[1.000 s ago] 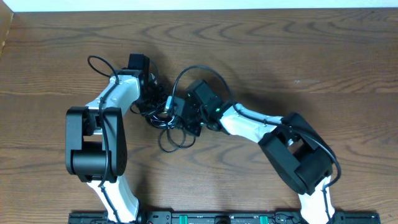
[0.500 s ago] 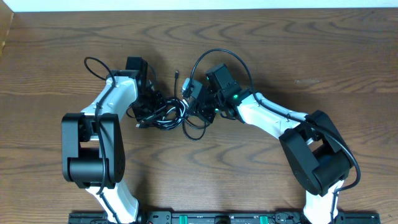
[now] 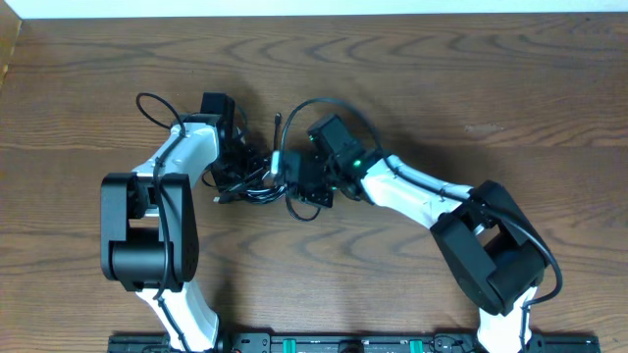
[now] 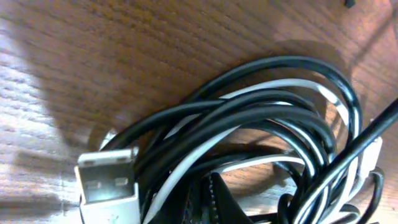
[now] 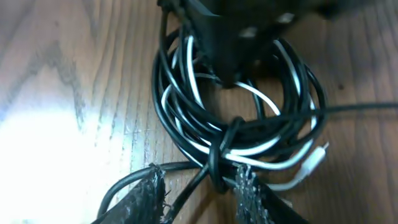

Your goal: Untangle cables

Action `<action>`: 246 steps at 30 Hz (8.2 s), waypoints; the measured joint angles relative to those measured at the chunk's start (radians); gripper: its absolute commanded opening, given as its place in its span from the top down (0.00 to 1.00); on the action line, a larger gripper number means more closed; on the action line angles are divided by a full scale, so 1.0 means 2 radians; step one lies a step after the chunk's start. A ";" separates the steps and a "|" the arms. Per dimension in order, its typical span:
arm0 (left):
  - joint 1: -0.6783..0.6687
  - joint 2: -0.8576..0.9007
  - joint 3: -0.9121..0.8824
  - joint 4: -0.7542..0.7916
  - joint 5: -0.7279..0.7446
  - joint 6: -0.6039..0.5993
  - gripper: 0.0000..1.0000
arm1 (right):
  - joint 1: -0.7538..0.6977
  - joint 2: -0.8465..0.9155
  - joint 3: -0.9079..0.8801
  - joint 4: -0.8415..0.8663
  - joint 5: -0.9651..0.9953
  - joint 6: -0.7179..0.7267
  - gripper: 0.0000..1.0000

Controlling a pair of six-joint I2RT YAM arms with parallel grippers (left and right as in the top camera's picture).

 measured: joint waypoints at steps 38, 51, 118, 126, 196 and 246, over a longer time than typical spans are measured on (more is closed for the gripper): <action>0.009 -0.084 -0.108 0.071 0.002 -0.135 0.92 | 0.008 -0.013 0.000 0.014 0.063 -0.085 0.51; 0.009 -0.086 -0.108 0.077 -0.006 -0.141 0.92 | 0.009 -0.013 0.000 -0.042 0.036 -0.126 0.57; 0.009 -0.086 -0.108 0.080 -0.009 -0.141 0.92 | 0.033 0.000 0.000 -0.033 0.079 -0.175 0.69; 0.009 -0.086 -0.108 0.081 -0.012 -0.141 0.92 | 0.048 0.008 0.000 -0.018 0.080 -0.176 0.71; 0.011 -0.087 -0.108 0.090 -0.034 -0.141 0.92 | 0.012 -0.004 -0.004 0.044 0.012 0.129 0.62; 0.005 -0.087 -0.109 0.090 -0.023 -0.141 0.92 | -0.045 0.036 0.006 0.025 -0.105 0.295 0.99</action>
